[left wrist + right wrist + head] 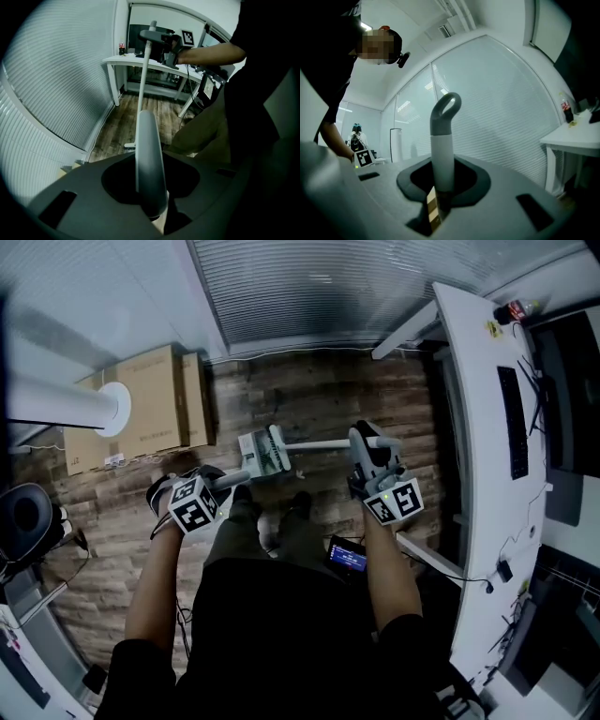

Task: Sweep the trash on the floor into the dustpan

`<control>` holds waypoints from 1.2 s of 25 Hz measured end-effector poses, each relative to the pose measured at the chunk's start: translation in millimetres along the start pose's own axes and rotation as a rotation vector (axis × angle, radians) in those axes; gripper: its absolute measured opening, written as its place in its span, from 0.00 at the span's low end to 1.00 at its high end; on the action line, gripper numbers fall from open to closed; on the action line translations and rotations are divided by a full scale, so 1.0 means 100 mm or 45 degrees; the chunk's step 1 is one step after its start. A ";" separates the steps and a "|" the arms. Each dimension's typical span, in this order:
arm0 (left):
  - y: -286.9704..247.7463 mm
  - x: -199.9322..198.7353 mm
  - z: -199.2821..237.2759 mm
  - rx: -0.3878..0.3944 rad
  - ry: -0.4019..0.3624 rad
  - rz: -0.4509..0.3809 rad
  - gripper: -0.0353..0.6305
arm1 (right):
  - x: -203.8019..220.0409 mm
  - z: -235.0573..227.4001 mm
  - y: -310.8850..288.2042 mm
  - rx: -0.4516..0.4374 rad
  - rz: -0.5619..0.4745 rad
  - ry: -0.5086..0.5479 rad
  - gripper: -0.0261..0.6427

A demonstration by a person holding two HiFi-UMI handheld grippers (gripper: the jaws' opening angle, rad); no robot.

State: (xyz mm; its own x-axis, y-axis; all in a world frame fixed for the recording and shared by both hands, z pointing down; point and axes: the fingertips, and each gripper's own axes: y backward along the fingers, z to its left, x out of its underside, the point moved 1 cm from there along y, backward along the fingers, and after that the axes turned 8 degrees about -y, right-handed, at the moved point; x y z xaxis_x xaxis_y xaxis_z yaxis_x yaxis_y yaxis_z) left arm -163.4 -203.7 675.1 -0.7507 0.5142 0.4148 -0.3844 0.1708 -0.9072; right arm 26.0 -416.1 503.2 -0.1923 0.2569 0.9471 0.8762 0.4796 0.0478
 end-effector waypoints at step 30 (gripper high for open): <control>0.01 0.13 -0.80 0.093 -0.179 -0.084 0.18 | 1.11 -0.09 1.20 0.434 0.358 0.179 0.15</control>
State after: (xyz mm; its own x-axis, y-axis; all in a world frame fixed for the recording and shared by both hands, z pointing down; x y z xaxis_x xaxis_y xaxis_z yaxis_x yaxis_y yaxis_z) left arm -130.9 -129.3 674.4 -0.7884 0.3803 0.4835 -0.4695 0.1357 -0.8724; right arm 113.9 -337.1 617.3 0.1148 0.3115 0.9433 0.6861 0.6618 -0.3021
